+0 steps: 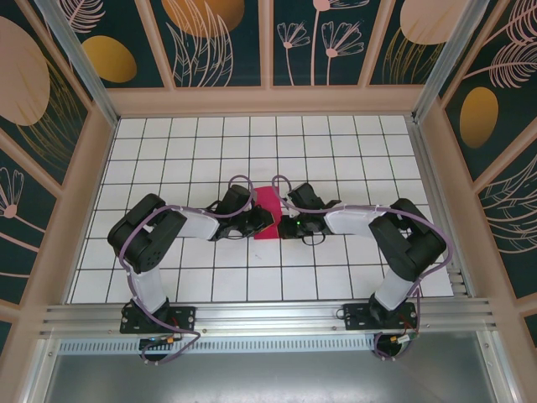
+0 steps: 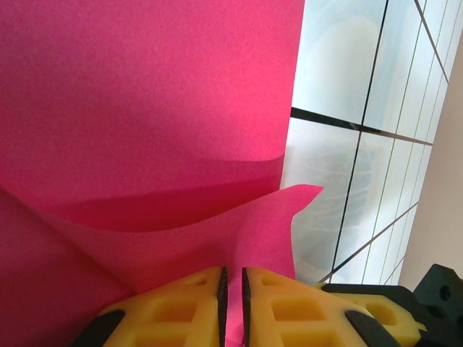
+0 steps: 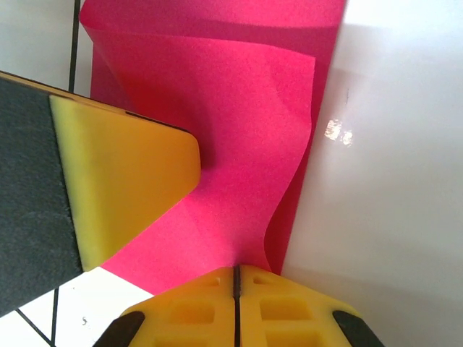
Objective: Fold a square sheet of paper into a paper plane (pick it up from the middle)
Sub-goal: Fold the triangle a second time at the center of the table.
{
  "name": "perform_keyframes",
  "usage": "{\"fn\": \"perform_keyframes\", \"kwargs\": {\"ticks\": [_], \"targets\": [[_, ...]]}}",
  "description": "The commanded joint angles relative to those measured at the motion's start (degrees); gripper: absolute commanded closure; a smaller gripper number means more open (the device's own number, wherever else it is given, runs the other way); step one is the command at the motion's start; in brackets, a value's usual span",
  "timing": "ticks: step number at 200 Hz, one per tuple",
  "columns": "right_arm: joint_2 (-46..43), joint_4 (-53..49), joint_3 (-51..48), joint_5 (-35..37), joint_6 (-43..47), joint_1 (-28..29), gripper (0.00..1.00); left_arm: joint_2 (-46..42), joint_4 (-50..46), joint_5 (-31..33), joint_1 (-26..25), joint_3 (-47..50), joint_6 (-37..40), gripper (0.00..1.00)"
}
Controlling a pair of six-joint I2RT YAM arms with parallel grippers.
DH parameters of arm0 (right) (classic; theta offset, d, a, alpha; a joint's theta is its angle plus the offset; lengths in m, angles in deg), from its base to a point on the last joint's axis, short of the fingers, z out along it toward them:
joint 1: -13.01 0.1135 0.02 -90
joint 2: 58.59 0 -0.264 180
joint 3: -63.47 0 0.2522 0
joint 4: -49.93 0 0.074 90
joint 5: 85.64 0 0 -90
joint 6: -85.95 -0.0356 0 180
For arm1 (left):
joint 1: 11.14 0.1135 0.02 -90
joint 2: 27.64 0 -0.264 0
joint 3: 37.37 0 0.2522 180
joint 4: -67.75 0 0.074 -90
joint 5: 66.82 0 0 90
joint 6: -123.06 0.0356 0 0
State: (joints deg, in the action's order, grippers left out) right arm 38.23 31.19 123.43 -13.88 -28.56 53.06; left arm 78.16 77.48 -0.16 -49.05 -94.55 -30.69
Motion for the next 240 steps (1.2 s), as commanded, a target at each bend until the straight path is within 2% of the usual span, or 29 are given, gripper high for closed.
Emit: {"fn": "perform_keyframes", "kwargs": {"ticks": [1, 56, 160, 240], "targets": [[1.0, -2.1, -0.9, -0.5, -0.2, -0.5, 0.93, 0.6, -3.8, 3.9, 0.2, 0.4, 1.0, 0.82], [-4.7, 0.4, 0.2, -4.8, -0.2, -0.8, 0.91, 0.7, -3.6, 3.7, 0.2, 0.6, 0.8, 0.82], [1.8, -3.3, 0.5, -1.7, 0.4, -1.0, 0.92, 0.3, -3.4, 3.9, 0.2, 0.8, 0.7, 0.83], [2.5, -5.3, -2.6, -2.0, 0.4, -2.9, 0.93, 0.2, -4.2, 5.8, 0.8, -0.5, 1.6, 0.83]]}}
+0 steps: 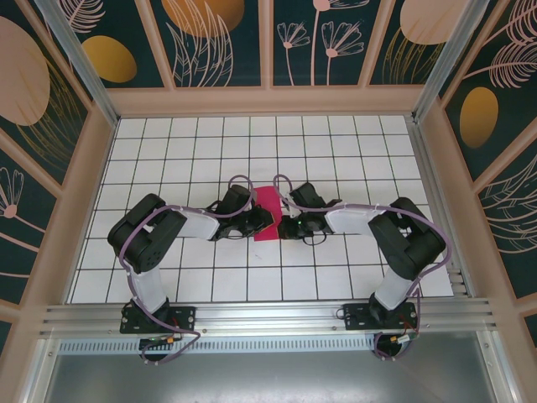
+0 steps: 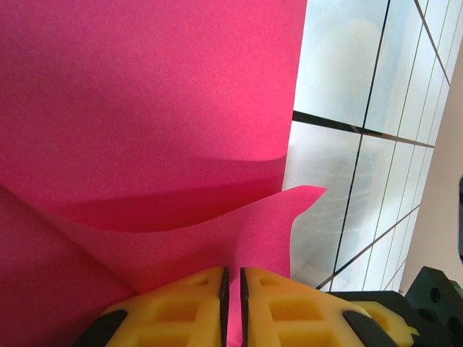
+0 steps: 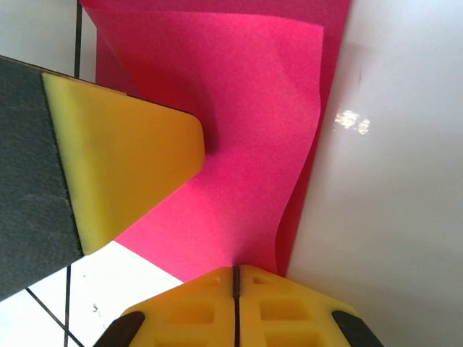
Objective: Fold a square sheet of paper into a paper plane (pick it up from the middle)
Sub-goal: Fold the triangle a second time at the center of the table.
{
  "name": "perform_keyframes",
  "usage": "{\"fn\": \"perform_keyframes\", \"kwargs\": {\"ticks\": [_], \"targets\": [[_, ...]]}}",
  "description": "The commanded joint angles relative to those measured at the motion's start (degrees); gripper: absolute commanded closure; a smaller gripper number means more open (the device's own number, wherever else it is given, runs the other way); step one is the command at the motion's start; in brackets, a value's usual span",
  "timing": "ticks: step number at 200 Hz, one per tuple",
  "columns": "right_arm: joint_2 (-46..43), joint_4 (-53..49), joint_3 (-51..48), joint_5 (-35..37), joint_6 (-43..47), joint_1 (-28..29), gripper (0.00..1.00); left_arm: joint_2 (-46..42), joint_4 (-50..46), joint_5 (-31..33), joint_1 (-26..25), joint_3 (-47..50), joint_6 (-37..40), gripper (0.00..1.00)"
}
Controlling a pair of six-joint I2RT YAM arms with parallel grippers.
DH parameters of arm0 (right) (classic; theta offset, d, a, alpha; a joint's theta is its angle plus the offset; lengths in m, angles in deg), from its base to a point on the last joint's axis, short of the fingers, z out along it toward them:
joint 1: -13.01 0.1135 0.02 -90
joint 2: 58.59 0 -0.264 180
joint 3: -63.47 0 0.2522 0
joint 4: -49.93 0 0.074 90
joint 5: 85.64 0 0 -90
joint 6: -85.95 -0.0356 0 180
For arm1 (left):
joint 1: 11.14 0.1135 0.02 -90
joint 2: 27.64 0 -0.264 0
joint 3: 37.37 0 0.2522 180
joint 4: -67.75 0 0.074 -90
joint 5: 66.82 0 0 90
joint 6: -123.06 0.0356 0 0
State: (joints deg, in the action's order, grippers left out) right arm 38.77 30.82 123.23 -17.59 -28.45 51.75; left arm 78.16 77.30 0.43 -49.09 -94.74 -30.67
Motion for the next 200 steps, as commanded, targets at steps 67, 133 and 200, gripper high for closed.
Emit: {"fn": "perform_keyframes", "kwargs": {"ticks": [67, 133, 200], "targets": [[3.4, -5.0, -3.7, 0.7, -0.2, -2.2, 0.95, -0.6, -5.4, 7.6, 3.7, -1.3, 3.2, 0.83], [3.6, -5.1, -4.0, 1.0, -0.4, -2.1, 0.95, -0.7, -8.1, 9.6, 6.3, -3.0, 5.7, 0.82], [3.7, -5.0, -4.1, 1.3, -0.8, -2.1, 0.95, -1.1, -10.8, 10.8, 8.7, -3.7, 8.8, 0.82]]}}
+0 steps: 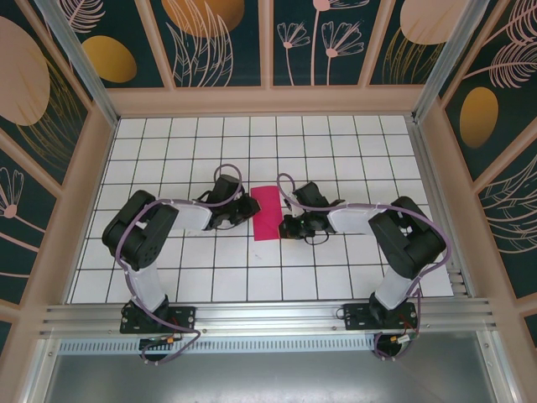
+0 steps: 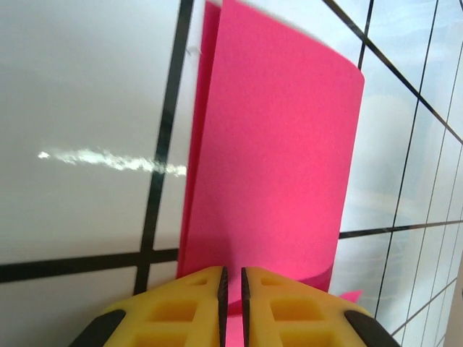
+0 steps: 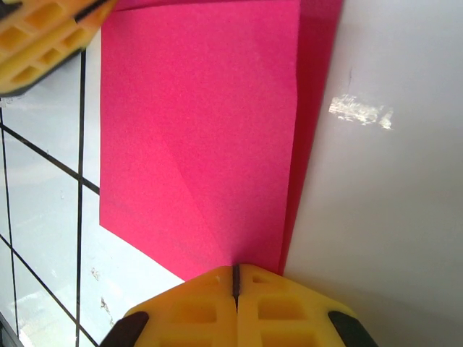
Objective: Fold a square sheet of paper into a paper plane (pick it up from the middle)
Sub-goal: Fold the triangle a second time at the center of the table.
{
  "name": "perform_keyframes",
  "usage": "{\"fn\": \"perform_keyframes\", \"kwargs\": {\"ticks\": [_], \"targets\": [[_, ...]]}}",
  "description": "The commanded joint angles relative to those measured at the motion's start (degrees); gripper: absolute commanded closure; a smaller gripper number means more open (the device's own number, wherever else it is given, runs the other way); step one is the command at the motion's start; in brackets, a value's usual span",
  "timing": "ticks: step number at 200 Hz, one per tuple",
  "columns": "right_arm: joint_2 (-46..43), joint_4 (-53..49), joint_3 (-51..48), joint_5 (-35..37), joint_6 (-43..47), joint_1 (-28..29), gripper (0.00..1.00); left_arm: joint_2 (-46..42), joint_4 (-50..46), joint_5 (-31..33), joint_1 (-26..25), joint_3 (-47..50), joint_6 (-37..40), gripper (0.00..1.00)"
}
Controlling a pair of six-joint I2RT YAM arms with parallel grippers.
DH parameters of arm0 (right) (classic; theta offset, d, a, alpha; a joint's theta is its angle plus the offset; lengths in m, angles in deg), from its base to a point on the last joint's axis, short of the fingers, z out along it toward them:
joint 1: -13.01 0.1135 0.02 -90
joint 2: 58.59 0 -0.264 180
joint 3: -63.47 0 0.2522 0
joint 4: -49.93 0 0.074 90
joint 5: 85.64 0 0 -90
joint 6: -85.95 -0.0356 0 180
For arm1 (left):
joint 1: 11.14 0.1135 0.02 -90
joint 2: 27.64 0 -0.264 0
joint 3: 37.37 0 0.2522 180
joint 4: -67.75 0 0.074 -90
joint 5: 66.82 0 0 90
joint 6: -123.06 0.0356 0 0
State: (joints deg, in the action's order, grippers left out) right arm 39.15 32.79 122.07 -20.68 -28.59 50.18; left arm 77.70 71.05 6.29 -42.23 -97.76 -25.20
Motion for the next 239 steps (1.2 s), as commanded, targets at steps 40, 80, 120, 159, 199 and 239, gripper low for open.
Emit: {"fn": "perform_keyframes", "kwargs": {"ticks": [40, 80, 120, 159, 199, 239], "targets": [[3.2, -6.9, -2.6, 4.3, -1.0, -0.5, 0.96, -3.6, -6.6, 4.5, 2.2, -3.4, 6.6, 0.82], [3.2, -6.6, -2.5, 3.9, -1.3, -0.5, 0.97, -11.4, -4.0, 1.3, 1.8, -0.6, 5.8, 0.81], [3.1, -6.0, -2.8, 3.6, -1.7, -0.5, 0.99, -12.2, -1.1, -1.4, -2.5, 2.8, 2.2, 0.82], [3.3, -6.1, -2.5, 3.4, -1.8, -0.5, 1.0, -7.9, 1.4, -4.4, -6.7, 2.8, -1.4, 0.84], [3.4, -6.1, -2.4, 3.4, -1.9, -0.6, 1.0, -3.0, 2.7, -5.1, -7.7, 2.0, -2.7, 0.86], [3.3, -6.1, -2.8, 3.4, -1.6, -0.6, 1.0, -1.5, -0.4, 0.7, -7.6, -0.4, -1.0, 0.86]]}}
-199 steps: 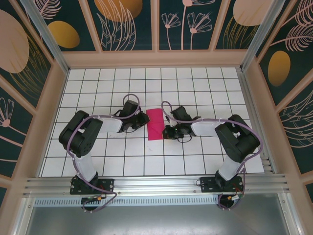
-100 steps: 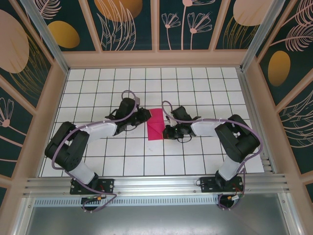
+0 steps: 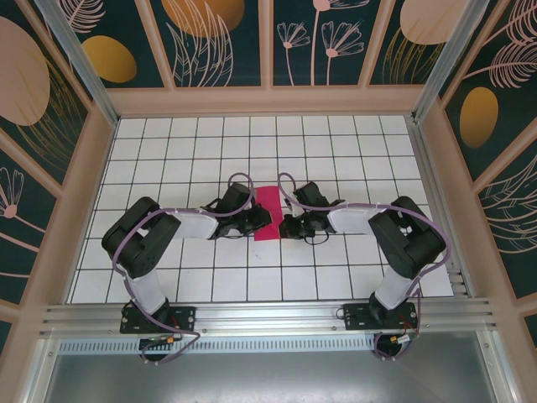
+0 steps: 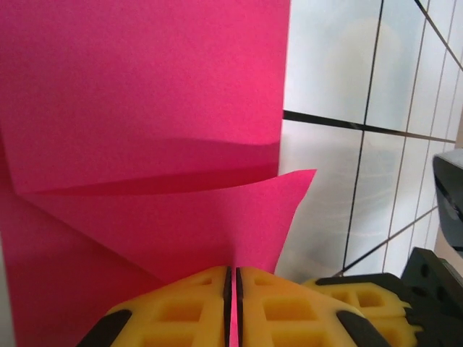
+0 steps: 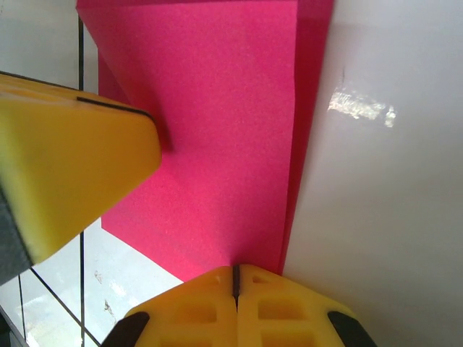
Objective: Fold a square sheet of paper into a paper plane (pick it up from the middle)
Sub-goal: Fold the triangle a second time at the center of the table.
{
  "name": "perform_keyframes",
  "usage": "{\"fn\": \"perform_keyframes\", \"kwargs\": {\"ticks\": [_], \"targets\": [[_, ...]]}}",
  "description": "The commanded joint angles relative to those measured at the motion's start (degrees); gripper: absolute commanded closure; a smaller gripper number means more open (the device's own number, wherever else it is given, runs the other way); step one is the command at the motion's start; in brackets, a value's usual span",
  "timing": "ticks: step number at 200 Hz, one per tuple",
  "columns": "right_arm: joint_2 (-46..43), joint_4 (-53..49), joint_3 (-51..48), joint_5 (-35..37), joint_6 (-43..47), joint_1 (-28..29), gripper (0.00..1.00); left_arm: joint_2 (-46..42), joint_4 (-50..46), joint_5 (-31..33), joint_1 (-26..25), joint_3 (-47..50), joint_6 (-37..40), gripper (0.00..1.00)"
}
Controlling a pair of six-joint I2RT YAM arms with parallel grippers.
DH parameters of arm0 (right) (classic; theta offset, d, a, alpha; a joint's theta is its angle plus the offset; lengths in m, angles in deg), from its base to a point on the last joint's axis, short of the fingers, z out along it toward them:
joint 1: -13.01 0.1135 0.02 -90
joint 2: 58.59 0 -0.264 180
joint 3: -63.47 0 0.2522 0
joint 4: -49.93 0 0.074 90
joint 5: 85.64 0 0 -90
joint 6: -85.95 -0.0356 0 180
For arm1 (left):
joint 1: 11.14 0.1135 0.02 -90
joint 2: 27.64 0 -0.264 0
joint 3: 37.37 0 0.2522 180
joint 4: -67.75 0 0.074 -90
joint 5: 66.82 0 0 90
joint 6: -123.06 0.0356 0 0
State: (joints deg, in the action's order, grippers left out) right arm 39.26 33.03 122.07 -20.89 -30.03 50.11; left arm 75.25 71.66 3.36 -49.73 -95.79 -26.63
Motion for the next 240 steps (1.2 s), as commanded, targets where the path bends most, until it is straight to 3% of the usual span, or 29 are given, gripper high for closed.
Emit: {"fn": "perform_keyframes", "kwargs": {"ticks": [1, 78, 127, 182, 240], "targets": [[3.2, -6.3, -2.8, 3.6, -0.1, -0.5, 1.0, 1.0, -1.1, 3.8, -0.1, -2.4, 0.4, 0.86], [2.5, -6.5, -3.2, 3.8, 0.1, -0.9, 1.0, 1.7, -6.9, 10.6, 1.8, -2.5, 3.7, 0.86], [1.8, -6.8, -2.4, 3.0, 0.9, -1.0, 1.0, 2.4, -6.2, 9.1, 3.2, -1.6, 4.5, 0.86], [-3.8, -7.4, 5.8, -1.0, 4.0, -0.9, 0.99, 3.4, -4.8, 7.8, 3.2, 0.1, 3.9, 0.88], [3.1, -9.9, 13.0, -0.7, 6.6, 0.7, 0.99, 3.9, -4.8, 7.9, 3.2, 0.4, 3.8, 0.88]]}}
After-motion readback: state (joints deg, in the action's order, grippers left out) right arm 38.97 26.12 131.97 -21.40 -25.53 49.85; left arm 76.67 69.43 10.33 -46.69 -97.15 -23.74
